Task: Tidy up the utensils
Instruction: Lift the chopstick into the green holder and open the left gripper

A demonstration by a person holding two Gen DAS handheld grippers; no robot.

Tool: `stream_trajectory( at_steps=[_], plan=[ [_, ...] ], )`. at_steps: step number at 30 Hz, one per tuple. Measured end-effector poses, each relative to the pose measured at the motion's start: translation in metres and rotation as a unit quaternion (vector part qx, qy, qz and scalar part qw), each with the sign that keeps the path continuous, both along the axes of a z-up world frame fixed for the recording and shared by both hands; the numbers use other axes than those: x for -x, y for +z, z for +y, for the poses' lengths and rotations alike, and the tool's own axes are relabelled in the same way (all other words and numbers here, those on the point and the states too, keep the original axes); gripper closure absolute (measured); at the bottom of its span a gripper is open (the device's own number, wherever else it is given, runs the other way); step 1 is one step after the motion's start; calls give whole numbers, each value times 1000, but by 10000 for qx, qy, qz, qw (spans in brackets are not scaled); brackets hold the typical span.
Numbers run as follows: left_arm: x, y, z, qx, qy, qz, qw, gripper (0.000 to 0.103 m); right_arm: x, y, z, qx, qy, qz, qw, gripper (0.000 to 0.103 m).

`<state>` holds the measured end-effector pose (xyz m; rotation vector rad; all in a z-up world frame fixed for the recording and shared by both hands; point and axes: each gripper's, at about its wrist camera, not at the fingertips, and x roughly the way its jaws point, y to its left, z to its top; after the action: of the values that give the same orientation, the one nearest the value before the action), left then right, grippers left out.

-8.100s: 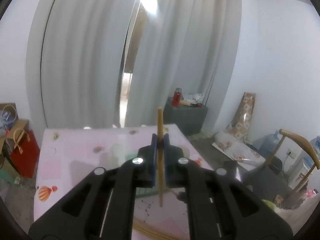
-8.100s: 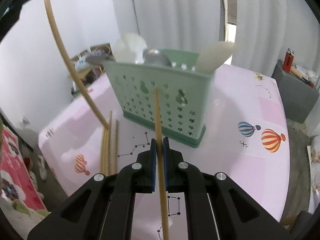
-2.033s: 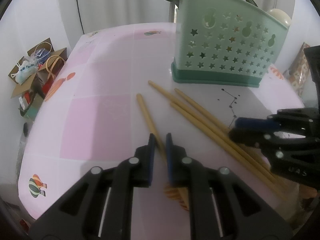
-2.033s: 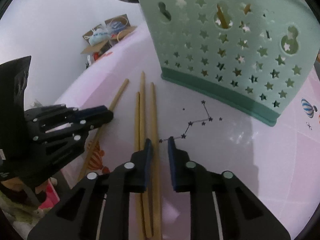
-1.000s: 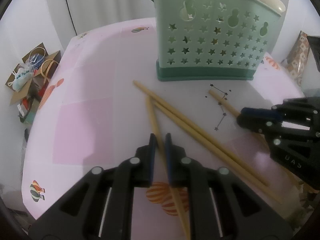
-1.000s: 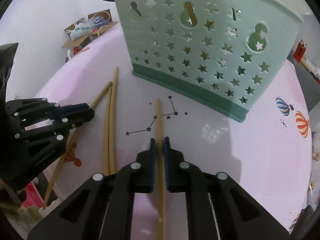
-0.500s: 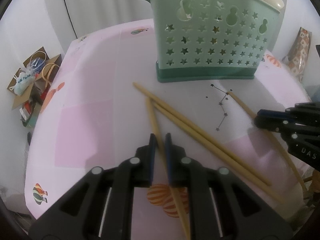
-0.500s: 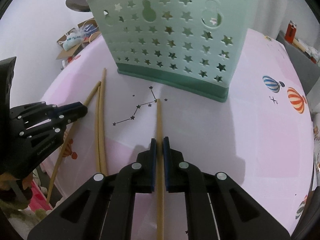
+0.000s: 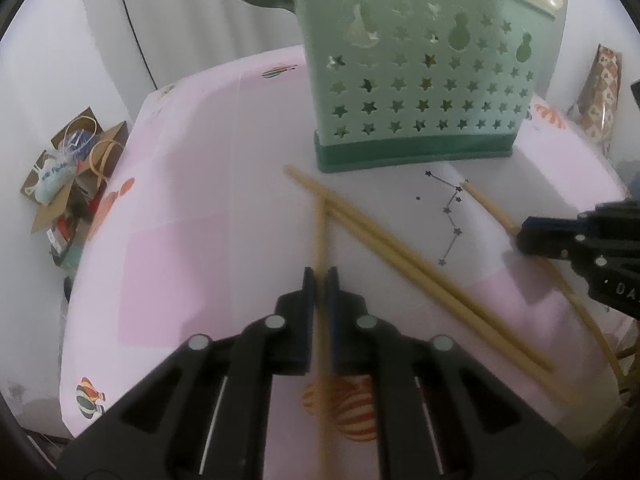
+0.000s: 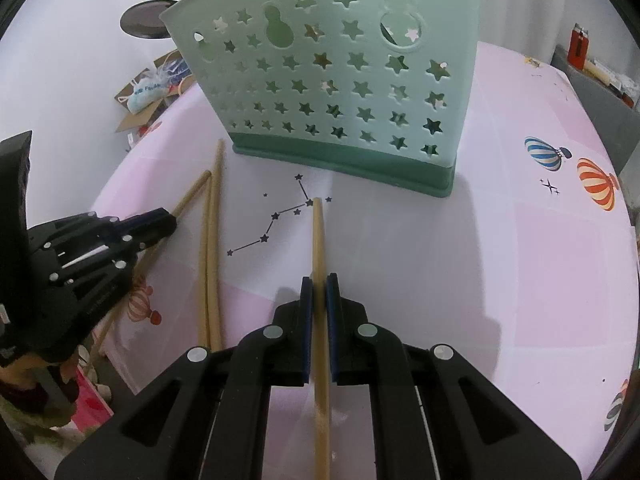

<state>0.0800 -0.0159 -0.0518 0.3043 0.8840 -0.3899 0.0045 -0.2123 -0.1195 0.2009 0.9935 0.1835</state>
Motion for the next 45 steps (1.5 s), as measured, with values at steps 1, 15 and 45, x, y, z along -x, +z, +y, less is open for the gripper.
stream_trajectory(
  at_steps=[1,15,45],
  plan=[
    [1,5,4,92,25,-10,10000,98,0,0,0,7,7,1,10000,96],
    [28,100,53,1928,-342,-545,9791,98,1,0,0,-23,-7,-36,10000,96],
    [-38,216,-41,3108,-378,-2887,9048,99,0,-1,1,-16,-51,-105,9999,96]
  ],
)
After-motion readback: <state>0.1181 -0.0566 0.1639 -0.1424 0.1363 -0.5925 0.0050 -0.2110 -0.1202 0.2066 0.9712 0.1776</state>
